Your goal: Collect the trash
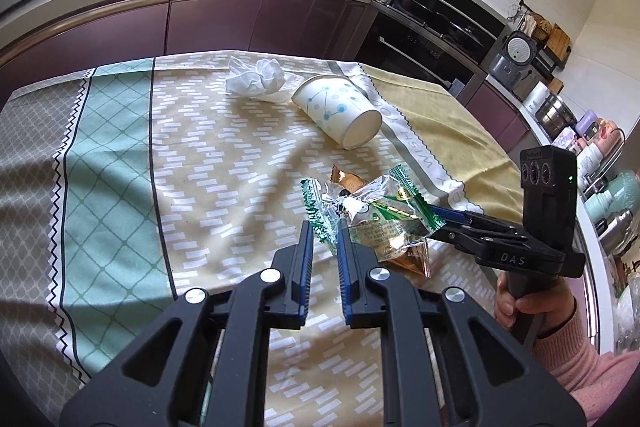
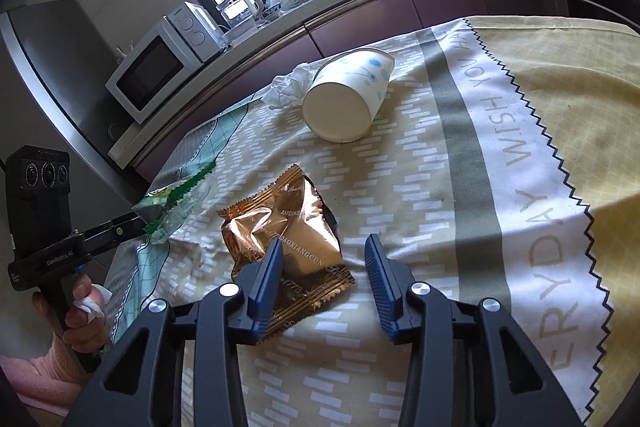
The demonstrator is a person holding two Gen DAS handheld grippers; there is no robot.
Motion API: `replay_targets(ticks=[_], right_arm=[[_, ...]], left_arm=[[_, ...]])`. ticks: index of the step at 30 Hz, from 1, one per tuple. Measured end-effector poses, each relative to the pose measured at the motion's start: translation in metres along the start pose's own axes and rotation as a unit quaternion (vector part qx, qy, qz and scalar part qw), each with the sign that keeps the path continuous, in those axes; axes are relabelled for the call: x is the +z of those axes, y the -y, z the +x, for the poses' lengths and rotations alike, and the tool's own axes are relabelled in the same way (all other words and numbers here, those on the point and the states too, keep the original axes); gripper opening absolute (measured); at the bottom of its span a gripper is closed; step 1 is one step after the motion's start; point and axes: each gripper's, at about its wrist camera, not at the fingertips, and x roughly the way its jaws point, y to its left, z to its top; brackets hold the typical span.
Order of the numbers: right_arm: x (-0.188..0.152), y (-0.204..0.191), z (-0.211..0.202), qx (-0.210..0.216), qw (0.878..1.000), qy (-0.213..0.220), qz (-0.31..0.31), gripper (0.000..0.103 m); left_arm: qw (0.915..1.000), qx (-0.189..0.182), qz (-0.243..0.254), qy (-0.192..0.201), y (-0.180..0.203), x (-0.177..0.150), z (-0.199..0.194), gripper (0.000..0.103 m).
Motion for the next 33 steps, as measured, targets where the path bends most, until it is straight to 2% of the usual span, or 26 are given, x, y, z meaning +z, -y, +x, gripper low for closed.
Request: replay_targets(ticks=[2,5,7,8,9,18,22,23,27,30,33], right_arm=[[0.000,-0.006,0.003,-0.002,1.000,-0.005,-0.012,0.045],[-0.002,-0.019,0.008,-0.030,0.998,-0.008,-0.051,0.044],[-0.002,-0.022,0.012,-0.036,0.997,-0.018,-0.058,0.023],[-0.003,-0.021,0.015,-0.031,0.998,-0.025,-0.055,0.001],[-0.003,-0.021,0.015,-0.028,0.998,-0.022,-0.054,0.001],[-0.005,-0.033,0.003,0.016,0.999,-0.004,-0.047,0.000],[-0.010,-0.027,-0.006,0.048,0.999,-0.010,-0.008,0.004],[-0.013,-0.025,-0.009,0.045,0.999,-0.009,0.000,0.006],[-0.031,-0.016,-0.020,0.056,0.997,-0.023,0.041,0.027],[-0.040,-0.015,-0.021,0.059,0.996,-0.032,0.053,0.036],[-0.046,-0.019,-0.019,0.068,0.995,-0.032,0.064,0.040]], left_arm=[[1.0000,0.002,-0.001,-0.007,-0.001,-0.003,0.005,0.012],[0.9999,0.007,-0.010,-0.008,-0.006,-0.004,0.006,0.012],[0.9998,0.010,-0.016,-0.007,-0.011,-0.004,0.005,0.012],[0.9997,0.011,-0.019,-0.006,-0.013,-0.004,0.004,0.012],[0.9997,0.012,-0.020,-0.005,-0.015,-0.004,0.002,0.012],[0.9992,0.027,-0.030,0.007,-0.030,-0.013,-0.020,0.012],[0.9988,0.032,-0.032,0.018,-0.034,-0.015,-0.032,0.012],[0.9988,0.030,-0.033,0.020,-0.035,-0.016,-0.034,0.012],[0.9989,0.027,-0.030,0.025,-0.036,-0.018,-0.040,0.012],[0.9990,0.021,-0.031,0.023,-0.037,-0.019,-0.038,0.012],[0.9993,0.016,-0.029,0.018,-0.035,-0.020,-0.033,0.012]])
